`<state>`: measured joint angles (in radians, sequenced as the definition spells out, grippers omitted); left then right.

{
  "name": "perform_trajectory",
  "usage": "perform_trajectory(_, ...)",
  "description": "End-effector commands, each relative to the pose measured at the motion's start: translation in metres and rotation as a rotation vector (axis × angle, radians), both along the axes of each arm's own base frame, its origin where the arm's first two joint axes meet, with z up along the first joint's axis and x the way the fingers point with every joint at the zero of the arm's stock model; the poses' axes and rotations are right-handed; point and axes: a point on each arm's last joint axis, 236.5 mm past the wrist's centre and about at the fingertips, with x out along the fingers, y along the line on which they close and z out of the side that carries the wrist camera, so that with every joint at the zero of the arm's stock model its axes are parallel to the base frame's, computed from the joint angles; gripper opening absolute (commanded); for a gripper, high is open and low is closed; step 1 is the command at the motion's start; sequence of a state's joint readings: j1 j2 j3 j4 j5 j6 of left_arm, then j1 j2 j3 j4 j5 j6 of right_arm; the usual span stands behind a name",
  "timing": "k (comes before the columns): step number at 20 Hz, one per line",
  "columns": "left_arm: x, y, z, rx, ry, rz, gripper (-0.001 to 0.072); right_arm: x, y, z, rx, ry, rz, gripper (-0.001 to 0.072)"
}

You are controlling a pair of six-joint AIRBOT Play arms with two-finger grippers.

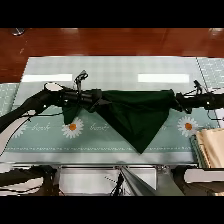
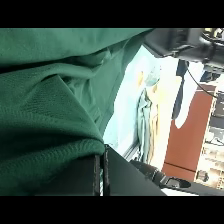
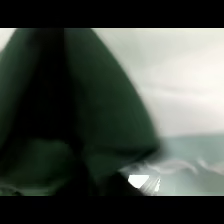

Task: Fold the shirts.

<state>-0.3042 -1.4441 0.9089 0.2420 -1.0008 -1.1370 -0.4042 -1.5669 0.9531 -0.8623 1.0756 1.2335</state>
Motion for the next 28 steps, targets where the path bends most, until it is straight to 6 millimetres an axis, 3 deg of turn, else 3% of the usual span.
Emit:
perform_trajectory(1, 0.003, 0.001, 0.003, -0.003, -0.008, 0.005, 0.0023, 0.019, 0.018, 0.014, 0.009, -0.040, 0.067, 0.0020)
perform_trajectory(3, 0.021, 0.009, 0.026, -0.026, -0.063, 0.027, 0.0023, 0.037, 0.018, 0.052, 0.016, -0.102, 0.119, 0.0019)
perform_trajectory(4, 0.038, 0.016, 0.051, -0.042, -0.127, 0.054, 0.0023, 0.053, 0.013, 0.084, -0.004, -0.171, 0.132, 0.0019)
perform_trajectory(5, 0.061, 0.026, 0.088, -0.065, -0.221, 0.093, 0.0022, 0.071, 0.008, 0.122, -0.035, -0.256, 0.129, 0.0019)
perform_trajectory(6, 0.083, 0.039, 0.135, -0.091, -0.333, 0.139, 0.0022, 0.091, 0.005, 0.172, -0.077, -0.367, 0.125, 0.0019)
perform_trajectory(7, 0.104, 0.056, 0.194, -0.115, -0.474, 0.193, 0.0022, 0.106, 0.002, 0.225, -0.120, -0.484, 0.120, 0.0018)
perform_trajectory(9, 0.116, 0.094, 0.323, -0.150, -0.780, 0.295, 0.0022, 0.116, 0.006, 0.348, -0.210, -0.747, 0.107, 0.0018)
perform_trajectory(11, 0.083, 0.128, 0.440, -0.164, -1.066, 0.358, 0.0022, 0.090, 0.018, 0.464, -0.295, -1.001, 0.103, 0.0018)
perform_trajectory(12, 0.057, 0.145, 0.484, -0.128, -1.202, 0.388, 0.0022, 0.065, 0.026, 0.512, -0.332, -1.110, 0.099, 0.0018)
perform_trajectory(14, 0.011, 0.180, 0.535, 0.041, -1.384, 0.485, 0.0022, 0.009, 0.035, 0.574, -0.423, -1.264, 0.075, 0.0018)
perform_trajectory(16, -0.032, 0.229, 0.562, 0.292, -1.470, 0.675, 0.0022, -0.046, 0.032, 0.605, -0.563, -1.329, 0.029, 0.0019)
perform_trajectory(19, -0.109, 0.279, 0.587, 0.632, -1.578, 0.919, 0.0022, -0.119, 0.028, 0.635, -0.727, -1.398, -0.054, 0.0019)
perform_trajectory(22, -0.187, 0.304, 0.603, 0.948, -1.657, 1.103, 0.0022, -0.174, 0.034, 0.634, -0.777, -1.383, -0.087, 0.0019)
perform_trajectory(24, -0.222, 0.316, 0.600, 1.113, -1.638, 1.185, 0.0022, -0.197, 0.037, 0.629, -0.779, -1.369, -0.105, 0.0019)
perform_trajectory(26, -0.228, 0.318, 0.582, 1.136, -1.559, 1.172, 0.0022, -0.209, 0.045, 0.620, -0.763, -1.370, -0.096, 0.0019)
perform_trajectory(28, -0.214, 0.321, 0.555, 1.094, -1.466, 1.137, 0.0022, -0.205, 0.044, 0.587, -0.738, -1.278, -0.074, 0.0019)
